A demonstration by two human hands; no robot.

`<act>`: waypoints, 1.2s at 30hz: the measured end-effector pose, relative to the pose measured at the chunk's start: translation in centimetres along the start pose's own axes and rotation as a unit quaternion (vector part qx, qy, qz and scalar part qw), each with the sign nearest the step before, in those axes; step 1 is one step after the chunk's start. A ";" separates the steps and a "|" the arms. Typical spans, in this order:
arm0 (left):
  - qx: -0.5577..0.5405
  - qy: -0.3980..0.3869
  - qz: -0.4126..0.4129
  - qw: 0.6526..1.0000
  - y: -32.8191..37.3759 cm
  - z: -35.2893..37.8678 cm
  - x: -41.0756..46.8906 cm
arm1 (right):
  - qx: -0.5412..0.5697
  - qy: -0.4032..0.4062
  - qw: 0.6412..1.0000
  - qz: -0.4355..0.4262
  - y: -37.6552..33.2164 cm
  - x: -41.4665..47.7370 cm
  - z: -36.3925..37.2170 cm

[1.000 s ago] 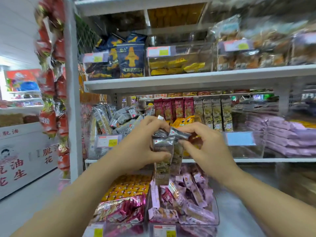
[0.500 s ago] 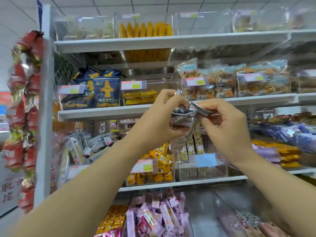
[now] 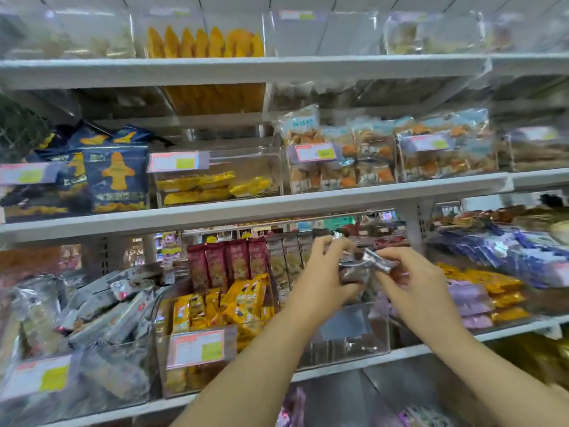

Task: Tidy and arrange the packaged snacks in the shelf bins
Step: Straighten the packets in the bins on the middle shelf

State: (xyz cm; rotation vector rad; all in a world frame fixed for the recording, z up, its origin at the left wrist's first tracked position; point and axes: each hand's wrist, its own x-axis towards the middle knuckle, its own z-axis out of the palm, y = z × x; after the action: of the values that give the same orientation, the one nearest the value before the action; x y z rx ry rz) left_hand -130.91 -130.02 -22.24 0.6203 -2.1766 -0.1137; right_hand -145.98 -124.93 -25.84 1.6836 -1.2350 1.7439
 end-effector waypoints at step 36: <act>0.146 0.139 -0.182 0.962 -12.2 -23.4 -20.0 | 0.139 -0.244 0.952 -0.125 -22.3 -2.6 20.9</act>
State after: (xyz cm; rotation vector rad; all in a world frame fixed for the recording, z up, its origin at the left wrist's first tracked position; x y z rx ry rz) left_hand -97.95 -128.17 -25.18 1.1315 -1.8012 0.0992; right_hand -115.68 -129.52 -24.16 2.4256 -0.9270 1.4443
